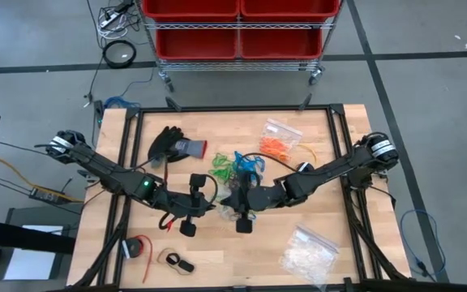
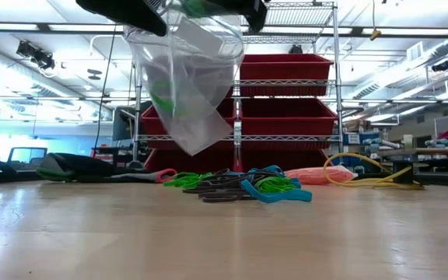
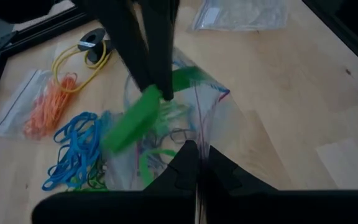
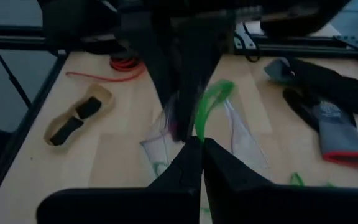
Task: Sort rubber bands
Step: Put the green rubber band into the transparent zip bag
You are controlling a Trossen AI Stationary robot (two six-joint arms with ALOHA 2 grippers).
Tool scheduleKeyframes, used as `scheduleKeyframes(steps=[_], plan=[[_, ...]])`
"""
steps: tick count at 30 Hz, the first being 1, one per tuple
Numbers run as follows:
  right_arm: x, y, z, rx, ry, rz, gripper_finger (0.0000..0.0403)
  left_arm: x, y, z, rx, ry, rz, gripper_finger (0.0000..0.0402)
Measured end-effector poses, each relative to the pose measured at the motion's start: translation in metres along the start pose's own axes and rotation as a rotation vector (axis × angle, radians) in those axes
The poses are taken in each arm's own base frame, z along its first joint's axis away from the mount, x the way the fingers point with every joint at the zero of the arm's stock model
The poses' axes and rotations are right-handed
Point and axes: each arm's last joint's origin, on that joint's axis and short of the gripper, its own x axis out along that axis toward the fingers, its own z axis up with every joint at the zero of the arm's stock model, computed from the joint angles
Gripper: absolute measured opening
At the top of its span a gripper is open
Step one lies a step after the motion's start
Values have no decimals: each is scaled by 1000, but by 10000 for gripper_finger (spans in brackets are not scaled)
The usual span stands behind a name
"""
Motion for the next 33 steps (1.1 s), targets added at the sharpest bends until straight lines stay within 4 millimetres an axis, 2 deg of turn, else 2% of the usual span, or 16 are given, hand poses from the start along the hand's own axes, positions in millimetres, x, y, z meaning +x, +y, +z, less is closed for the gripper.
scheduleKeyframes(steps=[5,12,18,21,27,33], plan=[[-5,3,-8,-3,69,-59,47,0,0,0,-1,-3,0,15],[-17,10,-4,-26,24,-149,99,0,0,1,5,-6,0,15],[-31,16,-3,-39,21,-203,104,0,0,0,-18,-1,0,15],[-43,19,-9,-19,73,-236,100,0,0,-1,-14,11,-1,15],[-60,25,-34,89,227,-299,95,0,0,-4,13,43,-2,15],[-52,22,-85,181,299,-347,95,0,0,-4,54,38,-2,15]])
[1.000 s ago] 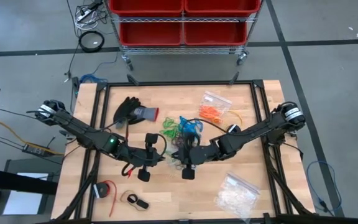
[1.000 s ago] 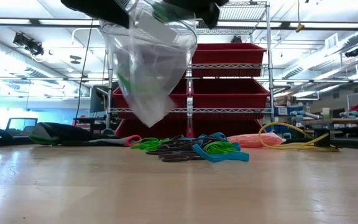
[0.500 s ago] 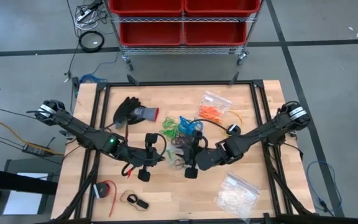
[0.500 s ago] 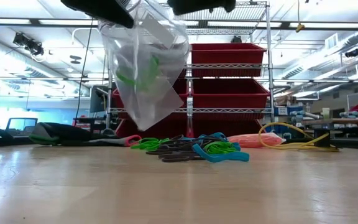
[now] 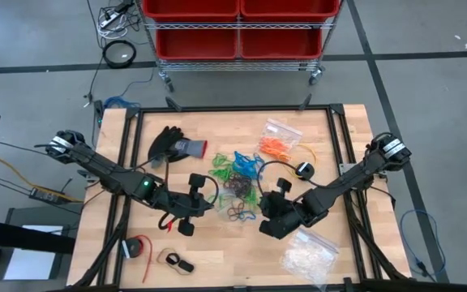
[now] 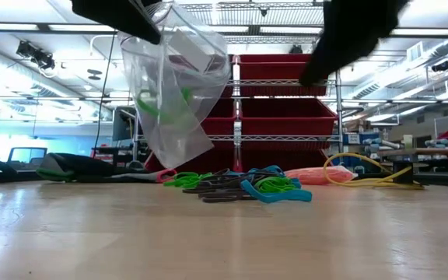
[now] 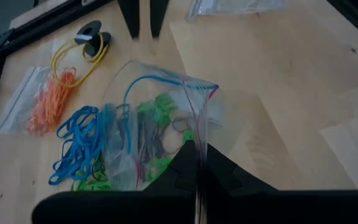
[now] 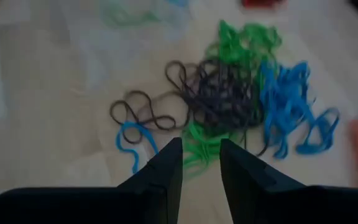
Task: Sort rubber bands
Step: Put the green rubber band into the transparent zip bag
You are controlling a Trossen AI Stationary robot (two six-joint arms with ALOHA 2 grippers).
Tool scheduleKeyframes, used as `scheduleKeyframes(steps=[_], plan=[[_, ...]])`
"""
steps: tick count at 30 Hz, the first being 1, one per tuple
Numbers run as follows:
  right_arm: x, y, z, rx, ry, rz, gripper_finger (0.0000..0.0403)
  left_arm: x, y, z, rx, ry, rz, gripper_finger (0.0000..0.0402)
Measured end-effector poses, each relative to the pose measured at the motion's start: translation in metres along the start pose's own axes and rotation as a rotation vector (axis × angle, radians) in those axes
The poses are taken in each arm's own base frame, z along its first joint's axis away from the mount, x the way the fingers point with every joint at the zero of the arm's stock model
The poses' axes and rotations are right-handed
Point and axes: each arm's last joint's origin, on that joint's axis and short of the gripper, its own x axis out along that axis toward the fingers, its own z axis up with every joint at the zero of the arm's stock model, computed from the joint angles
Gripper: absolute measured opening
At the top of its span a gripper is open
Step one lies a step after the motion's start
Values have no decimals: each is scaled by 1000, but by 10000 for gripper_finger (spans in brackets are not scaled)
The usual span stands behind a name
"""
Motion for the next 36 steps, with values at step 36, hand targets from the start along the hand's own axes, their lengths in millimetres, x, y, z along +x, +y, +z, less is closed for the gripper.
scheduleKeyframes(steps=[36], plan=[[102,-8,-65,-301,-223,92,93,0,0,2,13,-19,2,15]])
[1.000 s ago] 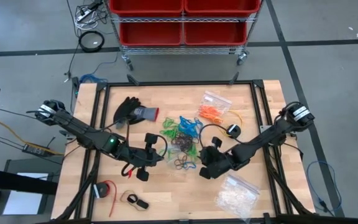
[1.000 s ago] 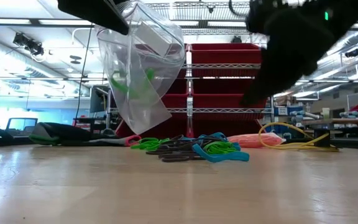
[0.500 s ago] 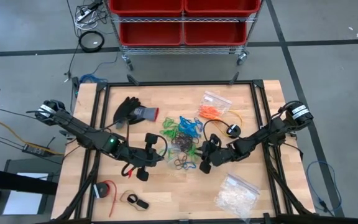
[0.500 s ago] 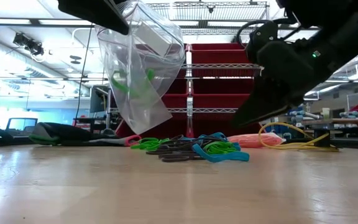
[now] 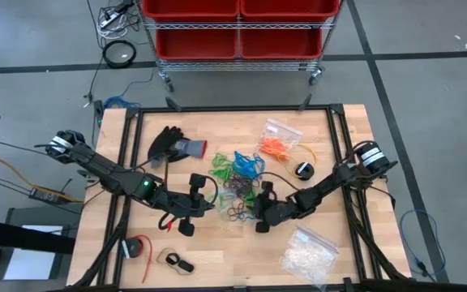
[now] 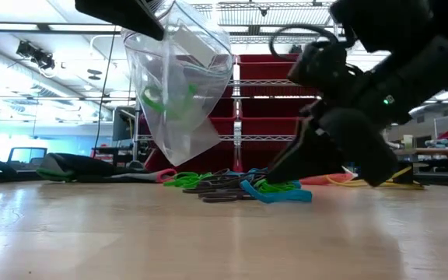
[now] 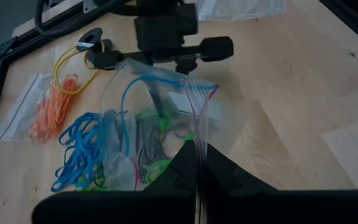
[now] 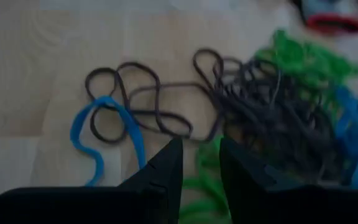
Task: Sort rubber bands
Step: Put the green rubber band into the transparent zip bag
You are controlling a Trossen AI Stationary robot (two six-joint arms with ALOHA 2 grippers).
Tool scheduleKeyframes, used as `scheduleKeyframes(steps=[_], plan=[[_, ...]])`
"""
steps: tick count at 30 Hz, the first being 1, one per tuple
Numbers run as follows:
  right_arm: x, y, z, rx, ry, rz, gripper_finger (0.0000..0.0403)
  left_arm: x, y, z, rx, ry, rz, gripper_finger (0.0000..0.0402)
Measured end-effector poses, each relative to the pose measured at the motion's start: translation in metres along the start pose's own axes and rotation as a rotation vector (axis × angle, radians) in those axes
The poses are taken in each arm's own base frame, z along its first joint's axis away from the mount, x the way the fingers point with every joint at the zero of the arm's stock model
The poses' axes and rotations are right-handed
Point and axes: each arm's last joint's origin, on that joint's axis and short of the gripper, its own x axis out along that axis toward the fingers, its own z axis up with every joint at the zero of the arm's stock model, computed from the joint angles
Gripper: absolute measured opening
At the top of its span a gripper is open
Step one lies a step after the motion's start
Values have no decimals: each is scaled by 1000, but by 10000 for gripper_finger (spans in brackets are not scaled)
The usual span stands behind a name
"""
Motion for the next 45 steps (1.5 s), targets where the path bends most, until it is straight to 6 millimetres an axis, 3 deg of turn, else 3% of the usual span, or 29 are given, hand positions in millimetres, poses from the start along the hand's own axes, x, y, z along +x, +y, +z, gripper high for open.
scheduleKeyframes(steps=[6,9,12,16,24,33,45], plan=[[17,0,1,37,109,-44,68,0,0,0,0,-1,0,15],[15,-1,4,73,173,-54,18,0,0,0,-1,-1,0,15],[7,1,12,35,199,-47,8,0,0,0,-1,-2,0,15],[-17,1,46,14,140,-27,2,0,0,0,-1,-2,0,15],[-65,-21,102,12,13,-9,0,0,0,0,-2,-2,0,15],[-71,-26,116,60,-71,58,0,0,0,0,-2,-3,0,15],[-85,-38,178,15,-326,120,0,0,0,0,-2,-3,0,15]])
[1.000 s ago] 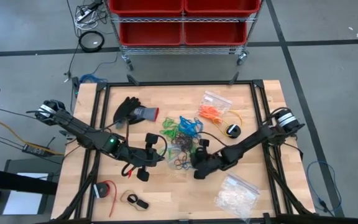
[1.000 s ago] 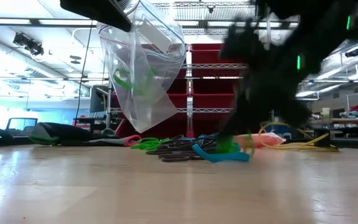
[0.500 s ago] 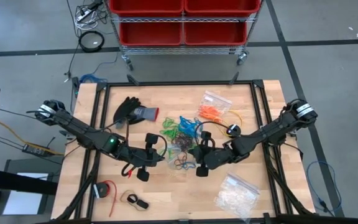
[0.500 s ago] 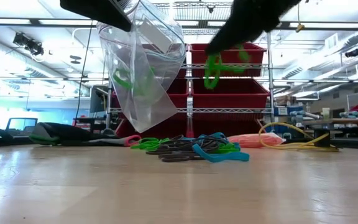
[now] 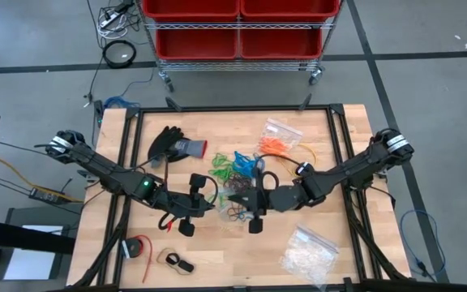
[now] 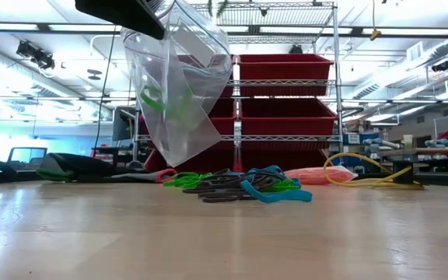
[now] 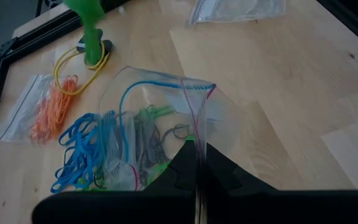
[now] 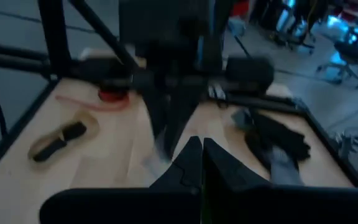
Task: Sort rubber bands
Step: Put the green rubber band into the transparent zip bag
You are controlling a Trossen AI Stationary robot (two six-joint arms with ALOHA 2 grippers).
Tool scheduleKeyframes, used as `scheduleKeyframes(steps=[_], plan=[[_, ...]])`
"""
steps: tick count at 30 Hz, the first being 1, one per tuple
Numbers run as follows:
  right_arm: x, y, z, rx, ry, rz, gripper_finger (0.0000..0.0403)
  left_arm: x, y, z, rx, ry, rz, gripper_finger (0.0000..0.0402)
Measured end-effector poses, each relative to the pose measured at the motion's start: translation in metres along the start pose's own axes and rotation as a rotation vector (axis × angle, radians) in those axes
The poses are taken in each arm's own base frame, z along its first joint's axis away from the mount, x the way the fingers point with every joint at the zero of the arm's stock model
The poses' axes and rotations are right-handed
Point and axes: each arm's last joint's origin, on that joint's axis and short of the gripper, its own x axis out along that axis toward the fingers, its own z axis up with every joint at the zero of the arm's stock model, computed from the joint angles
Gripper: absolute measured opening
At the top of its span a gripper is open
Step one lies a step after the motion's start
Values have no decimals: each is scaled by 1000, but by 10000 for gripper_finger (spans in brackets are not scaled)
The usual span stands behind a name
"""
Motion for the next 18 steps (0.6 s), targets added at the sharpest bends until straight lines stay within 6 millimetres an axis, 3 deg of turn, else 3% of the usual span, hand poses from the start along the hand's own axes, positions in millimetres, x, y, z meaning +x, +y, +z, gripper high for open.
scheduleKeyframes(steps=[4,9,14,18], plan=[[4,-9,5,8,-2,16,0,0,0,0,0,0,0,15],[2,-10,-7,-14,126,-42,0,0,0,0,-4,1,0,15],[-16,-9,-45,6,456,-215,0,0,0,0,-5,1,0,15],[-15,-7,-74,212,594,-70,0,0,0,0,-6,1,0,15]])
